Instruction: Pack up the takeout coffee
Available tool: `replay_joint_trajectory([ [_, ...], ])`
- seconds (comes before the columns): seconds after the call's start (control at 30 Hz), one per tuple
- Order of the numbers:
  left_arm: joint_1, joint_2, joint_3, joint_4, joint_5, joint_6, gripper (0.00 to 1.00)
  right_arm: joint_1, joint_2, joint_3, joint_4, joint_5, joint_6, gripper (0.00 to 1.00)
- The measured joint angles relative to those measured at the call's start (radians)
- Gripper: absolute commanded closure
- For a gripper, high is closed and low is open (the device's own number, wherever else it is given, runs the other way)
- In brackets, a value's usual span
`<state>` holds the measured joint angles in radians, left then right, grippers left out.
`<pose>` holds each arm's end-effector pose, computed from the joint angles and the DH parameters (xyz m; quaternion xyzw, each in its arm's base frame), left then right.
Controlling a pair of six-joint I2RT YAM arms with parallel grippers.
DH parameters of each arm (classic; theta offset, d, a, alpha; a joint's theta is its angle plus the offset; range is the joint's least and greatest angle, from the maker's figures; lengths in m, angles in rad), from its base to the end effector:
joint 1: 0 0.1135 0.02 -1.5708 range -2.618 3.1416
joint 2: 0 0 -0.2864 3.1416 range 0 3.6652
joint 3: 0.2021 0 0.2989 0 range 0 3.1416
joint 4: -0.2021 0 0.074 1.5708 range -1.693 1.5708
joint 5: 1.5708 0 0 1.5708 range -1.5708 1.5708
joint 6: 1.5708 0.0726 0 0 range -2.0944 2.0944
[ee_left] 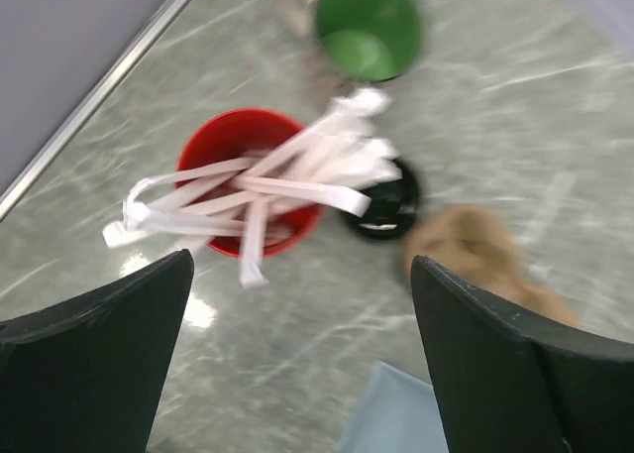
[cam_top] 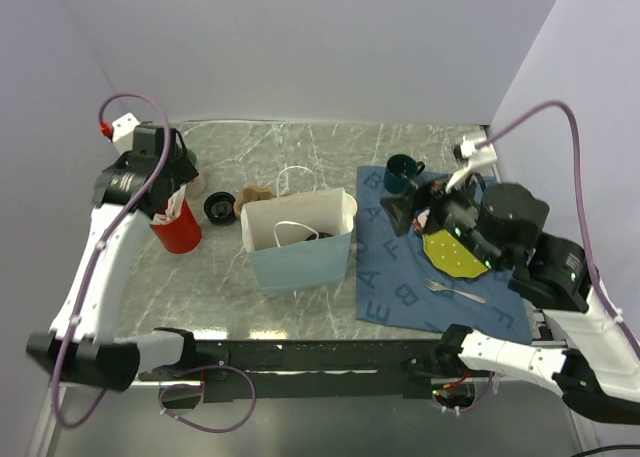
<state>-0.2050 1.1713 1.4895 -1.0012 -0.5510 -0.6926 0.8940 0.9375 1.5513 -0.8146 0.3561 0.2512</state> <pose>0.2753 -0.0184 0.4402 -0.3231 0.8151 0.0420 0.4789 0.1416 0.1358 0.5337 -0.1344 0.7585 0.2221 0.5977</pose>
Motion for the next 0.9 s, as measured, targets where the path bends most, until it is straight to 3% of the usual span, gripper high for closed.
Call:
replay_joint_trajectory([
  [0.13,0.084,0.121,-0.052,0.004,0.019,0.001,0.13,0.0,-0.106,-0.126,-0.004,-0.019,0.018,0.0],
  [0.27,0.1,0.166,-0.045,-0.013,0.05,-0.008,0.28,-0.001,-0.129,-0.148,-0.008,-0.021,-0.003,0.0],
  [0.6,0.099,0.133,-0.071,-0.09,0.111,-0.056,0.35,-0.001,-0.084,-0.148,-0.009,-0.024,-0.105,0.0],
  [0.83,0.099,0.069,-0.183,-0.101,0.128,-0.061,0.45,-0.002,-0.076,-0.151,-0.008,-0.035,-0.138,0.0],
  [0.9,0.1,0.072,-0.209,-0.098,0.127,-0.061,0.51,-0.002,-0.08,-0.151,-0.009,-0.038,-0.142,0.0],
])
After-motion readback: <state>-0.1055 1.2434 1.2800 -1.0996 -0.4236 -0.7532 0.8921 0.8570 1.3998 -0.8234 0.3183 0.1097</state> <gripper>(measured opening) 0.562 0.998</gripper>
